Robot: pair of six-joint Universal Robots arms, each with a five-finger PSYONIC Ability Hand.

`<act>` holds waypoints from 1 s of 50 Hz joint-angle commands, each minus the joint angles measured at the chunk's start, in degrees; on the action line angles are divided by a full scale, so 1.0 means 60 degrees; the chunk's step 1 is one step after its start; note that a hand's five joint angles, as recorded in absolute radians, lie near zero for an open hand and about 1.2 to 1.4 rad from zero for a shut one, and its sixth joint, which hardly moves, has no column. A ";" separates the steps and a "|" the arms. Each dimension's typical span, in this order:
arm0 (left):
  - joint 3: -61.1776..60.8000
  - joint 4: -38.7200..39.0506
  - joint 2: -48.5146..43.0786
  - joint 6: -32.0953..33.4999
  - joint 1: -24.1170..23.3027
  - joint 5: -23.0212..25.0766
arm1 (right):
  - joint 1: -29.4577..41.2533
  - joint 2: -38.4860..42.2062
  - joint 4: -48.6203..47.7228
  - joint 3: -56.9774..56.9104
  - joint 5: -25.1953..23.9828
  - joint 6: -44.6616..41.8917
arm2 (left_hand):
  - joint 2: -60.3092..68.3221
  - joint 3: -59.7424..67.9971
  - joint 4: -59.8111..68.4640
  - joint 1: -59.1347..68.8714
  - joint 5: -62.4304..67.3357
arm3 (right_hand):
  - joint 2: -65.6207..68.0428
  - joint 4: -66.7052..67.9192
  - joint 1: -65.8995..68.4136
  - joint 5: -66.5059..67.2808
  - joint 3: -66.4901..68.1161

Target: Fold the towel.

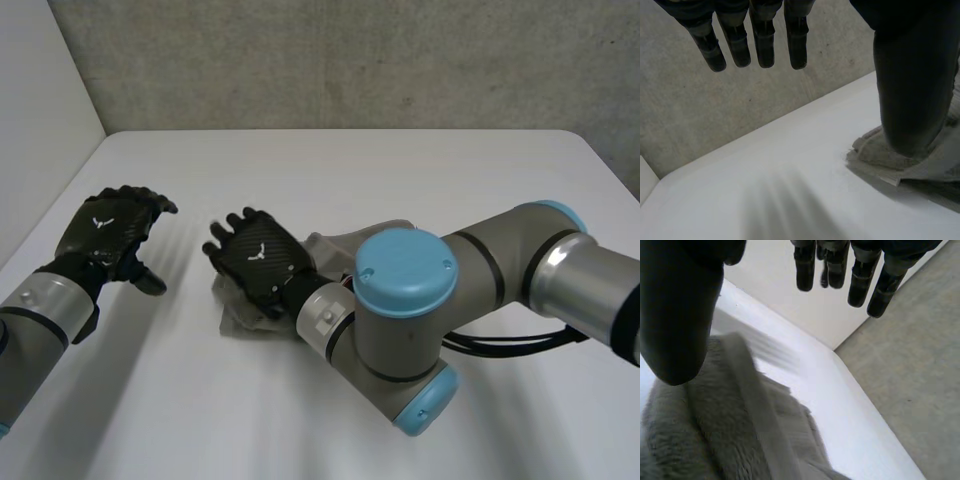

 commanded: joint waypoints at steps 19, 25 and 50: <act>0.2082 -0.0790 -0.0694 -0.2147 -0.3129 -0.0005 | -0.4124 -0.4430 0.1002 0.5432 0.0662 0.0149 | 0.0277 -0.0489 -0.0560 -0.0105 0.0059 | -0.0831 -0.0728 -0.0837 -0.0594 -0.0409; 0.3283 -0.1154 -0.2217 -0.2133 -0.3878 -0.0326 | -0.4592 -0.4343 0.0856 0.6207 0.0560 0.0266 | 0.0669 -0.0489 -0.0560 0.0286 0.0451 | -0.0831 -0.0728 -0.0837 -0.0594 -0.0409; 0.5673 -0.1595 -0.5283 -0.1752 -0.4128 -0.2642 | -0.4505 -0.2776 -0.1120 0.6501 0.0251 0.0808 | 0.0950 -0.0489 -0.0560 0.0568 0.0733 | 0.1531 -0.0728 0.1525 0.1767 -0.0409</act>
